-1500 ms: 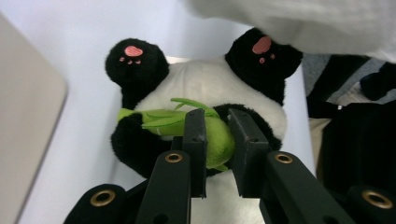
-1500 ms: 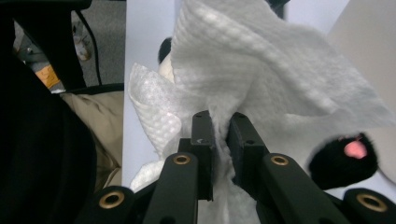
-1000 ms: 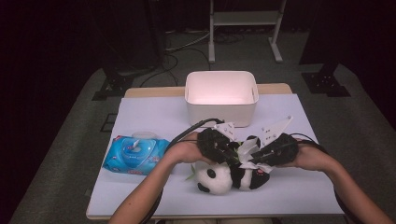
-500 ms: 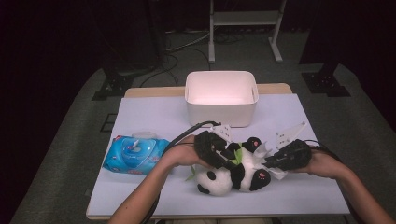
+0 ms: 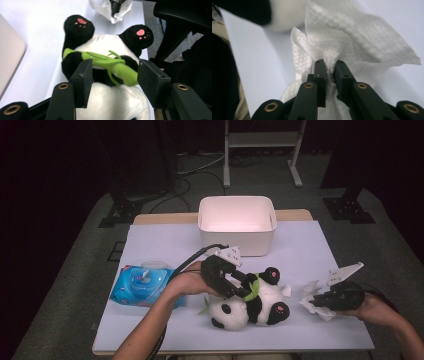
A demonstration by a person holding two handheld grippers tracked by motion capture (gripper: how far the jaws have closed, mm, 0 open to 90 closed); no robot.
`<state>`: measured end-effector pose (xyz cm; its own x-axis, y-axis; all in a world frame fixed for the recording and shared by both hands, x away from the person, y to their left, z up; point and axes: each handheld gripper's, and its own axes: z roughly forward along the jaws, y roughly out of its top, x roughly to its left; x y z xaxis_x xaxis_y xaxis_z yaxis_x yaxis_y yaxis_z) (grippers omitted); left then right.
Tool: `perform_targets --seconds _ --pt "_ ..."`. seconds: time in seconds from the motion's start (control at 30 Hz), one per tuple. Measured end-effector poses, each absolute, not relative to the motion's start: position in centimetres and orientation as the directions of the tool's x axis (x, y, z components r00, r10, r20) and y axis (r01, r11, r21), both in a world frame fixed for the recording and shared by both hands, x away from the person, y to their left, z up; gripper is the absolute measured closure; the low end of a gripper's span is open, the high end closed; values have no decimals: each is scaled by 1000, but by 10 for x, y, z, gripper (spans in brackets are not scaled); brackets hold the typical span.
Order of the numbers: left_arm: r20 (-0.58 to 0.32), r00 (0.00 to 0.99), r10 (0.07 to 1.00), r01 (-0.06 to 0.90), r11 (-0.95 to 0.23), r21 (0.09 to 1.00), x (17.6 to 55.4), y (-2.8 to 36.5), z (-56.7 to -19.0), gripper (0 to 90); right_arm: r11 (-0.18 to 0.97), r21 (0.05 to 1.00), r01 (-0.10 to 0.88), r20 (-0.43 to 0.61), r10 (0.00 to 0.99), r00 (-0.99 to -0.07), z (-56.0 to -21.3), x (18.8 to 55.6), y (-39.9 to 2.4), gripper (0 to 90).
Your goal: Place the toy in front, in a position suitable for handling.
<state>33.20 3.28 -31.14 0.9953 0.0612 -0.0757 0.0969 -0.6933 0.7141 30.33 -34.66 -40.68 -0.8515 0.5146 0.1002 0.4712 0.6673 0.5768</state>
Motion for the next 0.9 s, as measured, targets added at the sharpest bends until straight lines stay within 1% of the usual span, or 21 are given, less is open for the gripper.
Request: perform_targets --seconds 0.07,0.17,0.23,0.3,0.37,0.47,0.6,0.9 --pt "-73 995 68 99 -698 709 332 35 -313 445 658 569 493 96 542 -835 -413 298 -356 794" --pt "-78 994 79 111 -695 710 333 39 -316 427 639 556 532 103 582 -807 -424 289 -369 718" --pt "-80 992 99 126 -691 712 334 41 -318 410 630 551 547 110 595 -796 -428 285 -373 717" --pt "-78 991 105 129 -693 709 334 43 -319 392 626 552 551 113 598 -793 -428 280 -377 668" --pt "-83 990 110 137 -689 712 334 44 -320 383 615 560 556 122 602 -789 -426 277 -380 652" --pt "-81 989 122 143 -687 712 334 47 -320 357 618 553 558 96 618 -780 -422 274 -384 612" --pt "-79 989 128 146 -686 713 334 50 -320 348 619 556 555 103 611 -785 -417 273 -387 611" --pt "-84 984 157 168 -663 729 333 61 -323 308 592 616 520 100 596 -797 -393 274 -386 589"
